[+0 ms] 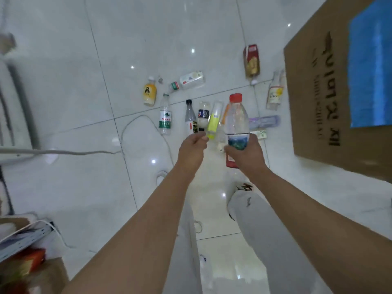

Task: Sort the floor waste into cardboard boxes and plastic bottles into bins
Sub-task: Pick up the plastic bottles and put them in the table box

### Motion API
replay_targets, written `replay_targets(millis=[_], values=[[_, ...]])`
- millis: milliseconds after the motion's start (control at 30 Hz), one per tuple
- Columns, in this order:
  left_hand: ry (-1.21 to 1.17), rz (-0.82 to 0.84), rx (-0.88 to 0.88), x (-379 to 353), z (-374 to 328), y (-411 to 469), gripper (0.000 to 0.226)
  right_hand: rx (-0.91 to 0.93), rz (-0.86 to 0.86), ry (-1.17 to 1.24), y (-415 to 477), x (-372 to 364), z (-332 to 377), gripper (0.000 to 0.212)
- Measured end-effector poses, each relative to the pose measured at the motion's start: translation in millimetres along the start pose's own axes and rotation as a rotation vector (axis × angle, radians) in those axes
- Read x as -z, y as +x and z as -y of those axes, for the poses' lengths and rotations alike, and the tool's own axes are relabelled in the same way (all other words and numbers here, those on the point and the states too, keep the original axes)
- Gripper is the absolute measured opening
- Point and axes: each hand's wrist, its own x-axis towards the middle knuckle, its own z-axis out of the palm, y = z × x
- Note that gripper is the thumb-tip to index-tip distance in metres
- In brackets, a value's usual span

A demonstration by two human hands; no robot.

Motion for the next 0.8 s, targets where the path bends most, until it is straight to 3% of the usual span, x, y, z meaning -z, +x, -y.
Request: replay_targets(millis=[200, 333, 500, 700, 800], values=[[-0.032, 0.055, -0.233, -26, -173, -136, 0.029, 0.208, -0.020, 0.128, -93, 143, 181, 0.053], [-0.013, 0.139, -0.345, -42, -254, -210, 0.027, 0.260, -0.030, 0.223, -144, 208, 256, 0.037], [-0.061, 0.197, -0.452, -85, -322, -277, 0.020, 0.299, -0.136, 0.360, -202, 266, 291, 0.027], [-0.016, 0.403, -0.575, -156, -368, -357, 0.020, 0.303, -0.357, 0.459, -272, 359, 295, 0.045], [0.042, 0.474, -0.613, -194, -380, -389, 0.024, 0.319, -0.484, 0.508, -307, 405, 281, 0.040]])
